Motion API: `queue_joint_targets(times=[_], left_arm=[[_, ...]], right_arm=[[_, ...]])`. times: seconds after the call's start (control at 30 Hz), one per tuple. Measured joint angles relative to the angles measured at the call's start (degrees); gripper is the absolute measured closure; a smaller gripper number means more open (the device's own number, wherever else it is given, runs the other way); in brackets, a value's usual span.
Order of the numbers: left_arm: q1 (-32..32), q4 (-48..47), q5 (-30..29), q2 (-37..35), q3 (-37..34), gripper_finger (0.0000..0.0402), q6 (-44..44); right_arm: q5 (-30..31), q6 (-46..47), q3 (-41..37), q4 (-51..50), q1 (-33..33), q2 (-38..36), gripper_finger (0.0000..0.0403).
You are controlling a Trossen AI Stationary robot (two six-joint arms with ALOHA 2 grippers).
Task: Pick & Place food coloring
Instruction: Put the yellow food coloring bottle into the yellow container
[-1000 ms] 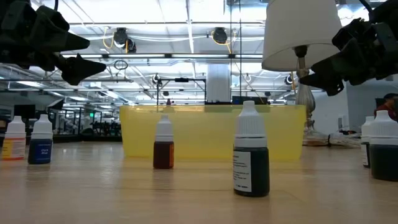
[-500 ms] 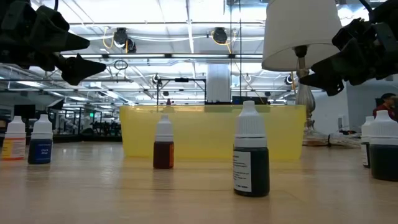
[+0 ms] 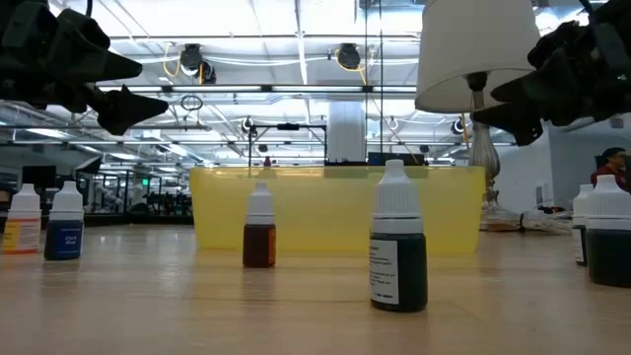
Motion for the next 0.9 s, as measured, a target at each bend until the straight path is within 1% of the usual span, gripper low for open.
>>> queue_joint_targets(times=[0.07, 0.13, 0.47, 0.63, 0.7, 0.73, 0.8, 0.87, 0.9], left_arm=[[0.0, 0.0, 0.0, 0.0, 0.0, 0.0023, 0.0], [0.0, 0.0, 0.0, 0.0, 0.0, 0.0023, 0.0], [0.0, 0.0, 0.0, 0.0, 0.0, 0.0023, 0.0], [0.0, 0.0, 0.0, 0.0, 0.0, 0.0023, 0.0], [0.0, 0.0, 0.0, 0.0, 0.0, 0.0023, 0.0], [0.0, 0.0, 0.0, 0.0, 0.0, 0.0023, 0.0], [0.0, 0.0, 0.0, 0.0, 0.0, 0.0023, 0.0], [0.0, 0.0, 0.0, 0.0, 0.0, 0.0023, 0.0], [0.0, 0.0, 0.0, 0.0, 0.0, 0.0023, 0.0]], right_arm=[[0.0, 5.2, 0.0, -0.3, 0.0, 0.0, 0.0165], [0.0, 7.2, 0.0, -0.3, 0.0, 0.0, 0.0165], [0.1, 7.0, 0.0, -0.7, 0.0, 0.0, 0.0165], [0.1, 7.2, 0.0, 1.0, 0.0, 0.0, 0.0165], [0.0, 7.1, 0.2, 3.5, 0.0, 0.3, 0.0165], [-0.6, 7.2, 0.9, 3.9, 0.0, 0.5, 0.0165], [-3.9, 8.1, 3.6, -0.9, 0.1, 1.6, 0.0165], [-7.7, 9.0, 9.1, -5.8, 0.7, 4.1, 0.0165], [-8.4, 9.6, 12.4, -8.7, 1.3, 5.8, 0.0166]])
